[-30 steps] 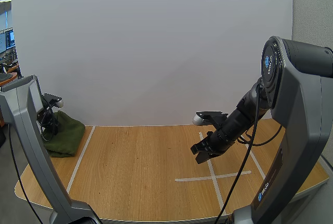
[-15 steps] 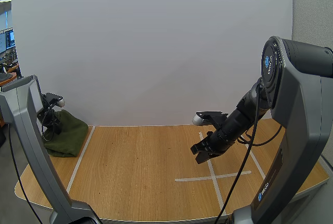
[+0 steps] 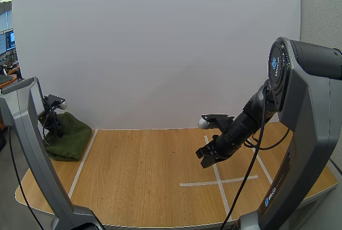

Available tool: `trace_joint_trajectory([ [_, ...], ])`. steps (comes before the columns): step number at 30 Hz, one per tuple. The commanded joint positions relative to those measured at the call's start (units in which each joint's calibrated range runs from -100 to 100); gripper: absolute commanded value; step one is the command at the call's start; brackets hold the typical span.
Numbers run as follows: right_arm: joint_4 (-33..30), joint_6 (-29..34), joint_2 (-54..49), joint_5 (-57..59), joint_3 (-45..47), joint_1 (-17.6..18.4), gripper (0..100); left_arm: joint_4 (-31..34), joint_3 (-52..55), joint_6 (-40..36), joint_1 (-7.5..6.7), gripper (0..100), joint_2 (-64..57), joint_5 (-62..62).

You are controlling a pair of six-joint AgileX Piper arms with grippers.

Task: Fold the towel

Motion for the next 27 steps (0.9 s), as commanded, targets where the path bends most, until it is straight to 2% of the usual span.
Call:
trace_joint_trajectory([
  [1, -0.7, 0.1, -0.7, 1.3, 0.1, 0.1, 0, -1.1, -0.6, -0.2, 0.06, 51, -0.6, 1.4],
  [3, -0.7, 0.1, -0.7, 1.3, 0.1, 0.1, 0, -1.1, -0.6, -0.6, 0.06, 91, -0.7, 2.1],
  [4, -0.7, 0.1, -0.7, 1.3, 0.1, 0.1, 0, -1.1, -0.6, -1.5, 0.06, 100, -0.8, 2.1],
  [13, -0.7, 0.1, -0.7, 1.3, 0.1, 0.1, 0, 1.9, -0.6, -2.5, 0.06, 100, -3.6, 1.6],
  [21, -0.2, 0.1, -0.8, 1.3, 0.1, 0.1, 0, 3.6, -0.6, -2.7, 0.06, 100, -13.7, 0.5],
  [27, -0.2, 0.1, -4.4, 1.3, 0.1, 0.1, 0, 3.0, -0.6, -4.0, 0.06, 100, -21.5, 4.1],
])
